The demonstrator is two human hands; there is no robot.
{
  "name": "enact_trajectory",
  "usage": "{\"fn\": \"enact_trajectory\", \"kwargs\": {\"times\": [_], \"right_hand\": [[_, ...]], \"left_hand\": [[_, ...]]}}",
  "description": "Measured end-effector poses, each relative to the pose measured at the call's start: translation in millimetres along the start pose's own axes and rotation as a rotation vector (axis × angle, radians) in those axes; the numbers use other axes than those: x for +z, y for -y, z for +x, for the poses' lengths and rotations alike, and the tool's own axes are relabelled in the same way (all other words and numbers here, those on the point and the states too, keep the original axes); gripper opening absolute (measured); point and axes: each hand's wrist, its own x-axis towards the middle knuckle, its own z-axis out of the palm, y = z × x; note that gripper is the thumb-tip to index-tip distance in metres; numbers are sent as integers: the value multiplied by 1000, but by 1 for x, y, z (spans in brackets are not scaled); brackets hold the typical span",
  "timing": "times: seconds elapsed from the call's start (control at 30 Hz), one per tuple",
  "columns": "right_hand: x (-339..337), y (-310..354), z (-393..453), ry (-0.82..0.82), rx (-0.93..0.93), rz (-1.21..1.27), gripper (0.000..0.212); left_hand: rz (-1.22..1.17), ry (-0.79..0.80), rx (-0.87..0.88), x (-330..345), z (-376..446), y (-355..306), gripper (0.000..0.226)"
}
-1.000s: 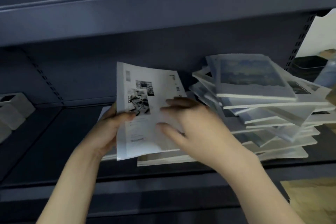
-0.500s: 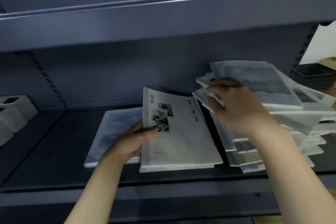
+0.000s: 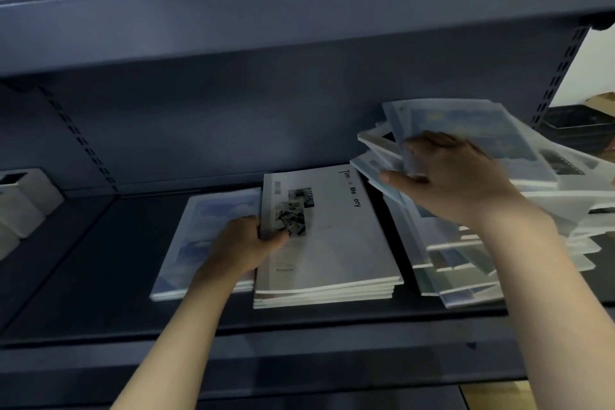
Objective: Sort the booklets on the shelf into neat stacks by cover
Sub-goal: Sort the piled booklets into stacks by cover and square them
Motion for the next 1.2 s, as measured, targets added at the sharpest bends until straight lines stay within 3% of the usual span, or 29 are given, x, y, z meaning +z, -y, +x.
{"fn": "enact_trajectory", "kwargs": {"times": [0.2,0.3,0.4,0.47,0.6,0.73,0.9,1.2], "right_hand": [[0,2,-1,-5,-5,-19,48],[1,2,-1,-20,-6,-29,49],[2,3,-2,-37,-5,-43,50],[3,3,-2,-35,-4,-47,51],[4,3,-2,-37,8,-40,52],[6,1,-1,-32,11,-60,54],[11,0,-2,-38,14,-90,58],[15,-2,-2,-77,13,-93,58]], "left_hand": [[311,-57,11,-5,-8,-11,53],[510,-189,55,-7,-14,-14,58],[508,-338,204,1,-18,-24,53],[406,-366,414,14,-19,-35,49],[322,-150,856,46,-22,-65,57],[352,75,1029,73,-19,-93,67],[544,91,1130,82,-4,-101,66],[565,-20,1260,79,-7,-98,51]]}}
